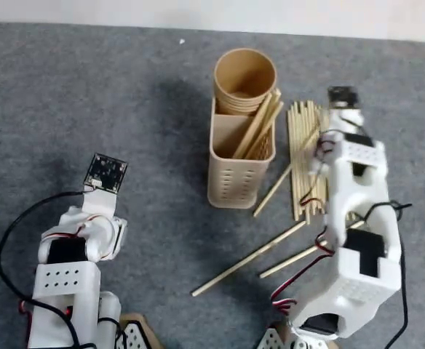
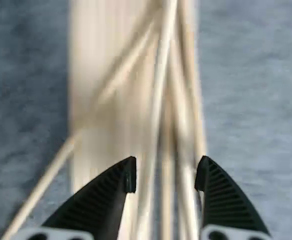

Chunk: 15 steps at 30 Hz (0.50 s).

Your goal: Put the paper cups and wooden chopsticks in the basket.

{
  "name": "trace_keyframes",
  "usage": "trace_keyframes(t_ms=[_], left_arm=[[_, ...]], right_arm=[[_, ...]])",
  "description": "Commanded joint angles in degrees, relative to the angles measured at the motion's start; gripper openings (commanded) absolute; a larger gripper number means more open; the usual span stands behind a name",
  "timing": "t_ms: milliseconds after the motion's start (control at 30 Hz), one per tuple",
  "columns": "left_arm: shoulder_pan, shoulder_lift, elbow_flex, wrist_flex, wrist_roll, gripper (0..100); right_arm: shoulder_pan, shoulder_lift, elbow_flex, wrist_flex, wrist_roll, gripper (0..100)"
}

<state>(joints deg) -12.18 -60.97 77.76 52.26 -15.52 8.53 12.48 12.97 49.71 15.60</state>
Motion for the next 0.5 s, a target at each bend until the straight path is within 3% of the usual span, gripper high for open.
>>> trace_keyframes(t_ms=[0,467], left_arm=[[0.7,-0.7,-0.3,-0.9,-0.4,20],[0.7,-0.7,-0.3,-0.9,-0.4,20]], right_arm=[[1.1,-0.5,-3.7,2.6,2.7,20.2],[1.4,0.0,-8.2,3.6,11.3,20.2]])
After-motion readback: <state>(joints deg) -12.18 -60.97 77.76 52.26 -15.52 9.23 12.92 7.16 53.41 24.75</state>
